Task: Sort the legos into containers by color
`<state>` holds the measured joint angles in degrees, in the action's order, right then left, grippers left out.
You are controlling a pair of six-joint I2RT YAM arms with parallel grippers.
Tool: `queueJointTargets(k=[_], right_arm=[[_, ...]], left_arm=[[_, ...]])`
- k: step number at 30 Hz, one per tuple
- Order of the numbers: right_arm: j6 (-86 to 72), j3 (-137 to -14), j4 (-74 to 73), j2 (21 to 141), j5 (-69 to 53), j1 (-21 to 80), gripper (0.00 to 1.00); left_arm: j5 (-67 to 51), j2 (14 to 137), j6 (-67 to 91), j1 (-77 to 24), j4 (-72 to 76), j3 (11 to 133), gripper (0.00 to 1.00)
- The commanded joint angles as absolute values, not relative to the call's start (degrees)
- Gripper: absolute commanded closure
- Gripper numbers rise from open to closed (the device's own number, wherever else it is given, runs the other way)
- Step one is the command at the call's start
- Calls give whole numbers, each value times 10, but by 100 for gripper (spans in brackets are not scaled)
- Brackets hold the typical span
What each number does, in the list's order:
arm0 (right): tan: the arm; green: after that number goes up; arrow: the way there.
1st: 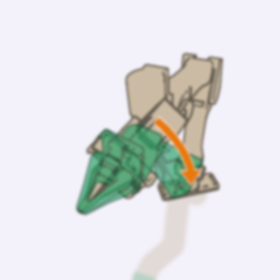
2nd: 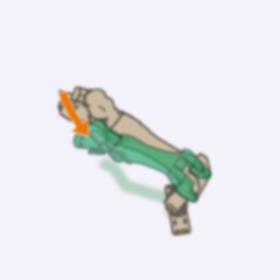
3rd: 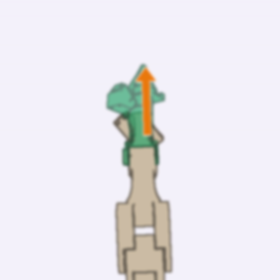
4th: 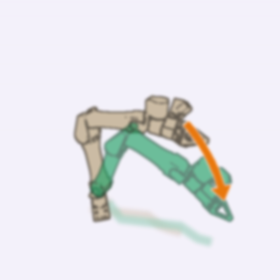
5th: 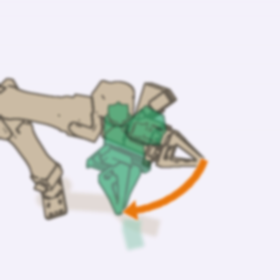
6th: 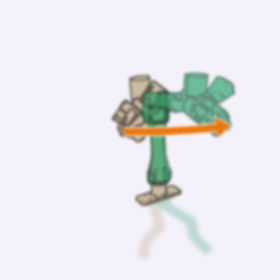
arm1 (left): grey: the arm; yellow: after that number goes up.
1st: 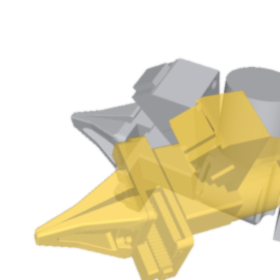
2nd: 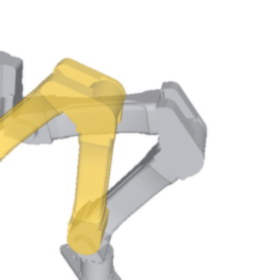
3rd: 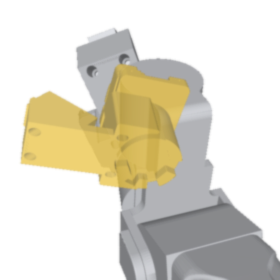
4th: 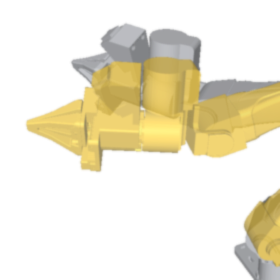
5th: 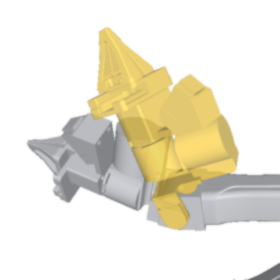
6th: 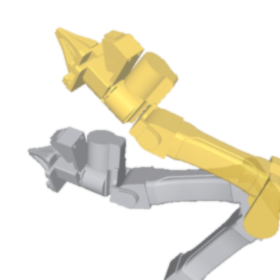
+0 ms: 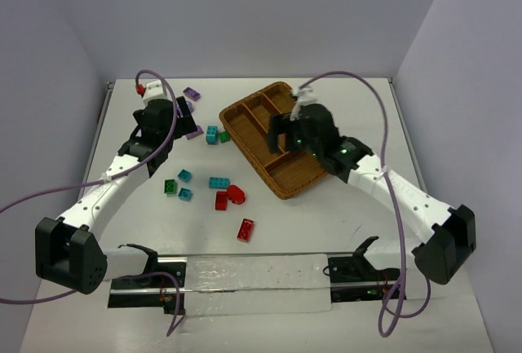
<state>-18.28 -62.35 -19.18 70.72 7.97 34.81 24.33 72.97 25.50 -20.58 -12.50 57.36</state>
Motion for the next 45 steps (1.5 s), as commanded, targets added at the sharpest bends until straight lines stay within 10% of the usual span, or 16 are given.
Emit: queueJointTargets(k=[1,38,45], right_arm=[[-135,-673,-215,762,100,465,7],[-75,-766,-190,1102,109,606,18],[-77,-767,-183,1112,111,601,54]], left_arm=[[297,720,283,-207,-166,612,1],[356,701,280,-204,-186,606,1],[356,704,279,-204,-185,606,1]])
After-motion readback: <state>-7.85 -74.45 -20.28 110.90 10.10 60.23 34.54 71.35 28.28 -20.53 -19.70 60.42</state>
